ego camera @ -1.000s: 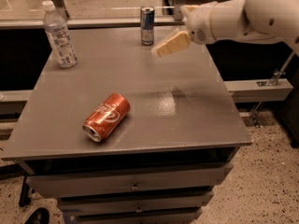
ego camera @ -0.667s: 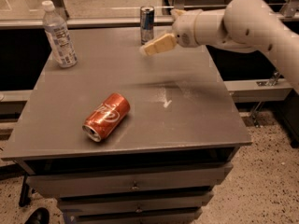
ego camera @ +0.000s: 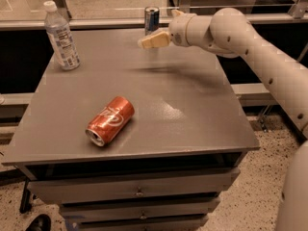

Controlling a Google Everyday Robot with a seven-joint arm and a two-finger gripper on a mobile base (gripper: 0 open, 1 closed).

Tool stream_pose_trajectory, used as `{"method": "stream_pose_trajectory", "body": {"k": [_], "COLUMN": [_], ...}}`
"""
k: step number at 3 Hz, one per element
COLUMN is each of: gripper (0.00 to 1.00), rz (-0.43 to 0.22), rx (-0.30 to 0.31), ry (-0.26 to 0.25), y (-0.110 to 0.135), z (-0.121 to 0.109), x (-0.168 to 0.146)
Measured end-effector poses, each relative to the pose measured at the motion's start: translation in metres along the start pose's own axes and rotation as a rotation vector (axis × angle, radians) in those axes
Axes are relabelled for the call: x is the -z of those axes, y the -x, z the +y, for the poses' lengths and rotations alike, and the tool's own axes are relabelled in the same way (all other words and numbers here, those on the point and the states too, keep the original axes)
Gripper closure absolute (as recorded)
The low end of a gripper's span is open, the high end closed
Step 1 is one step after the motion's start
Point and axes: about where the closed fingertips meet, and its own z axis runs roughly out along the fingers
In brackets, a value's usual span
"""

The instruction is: Move redbull can near coke can

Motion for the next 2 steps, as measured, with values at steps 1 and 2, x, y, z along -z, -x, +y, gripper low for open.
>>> {"method": "stream_pose_trajectory", "body": {"k": [1,2], "gripper": [0.0,0.0], "rz": [-0.025,-0.034], "rx": [-0.016,-0.045], "ry": [-0.031,-0.032], "y": [-0.003,-0.007], "z": [-0.023,-0.032], "x": [-0.022,-0.047]}}
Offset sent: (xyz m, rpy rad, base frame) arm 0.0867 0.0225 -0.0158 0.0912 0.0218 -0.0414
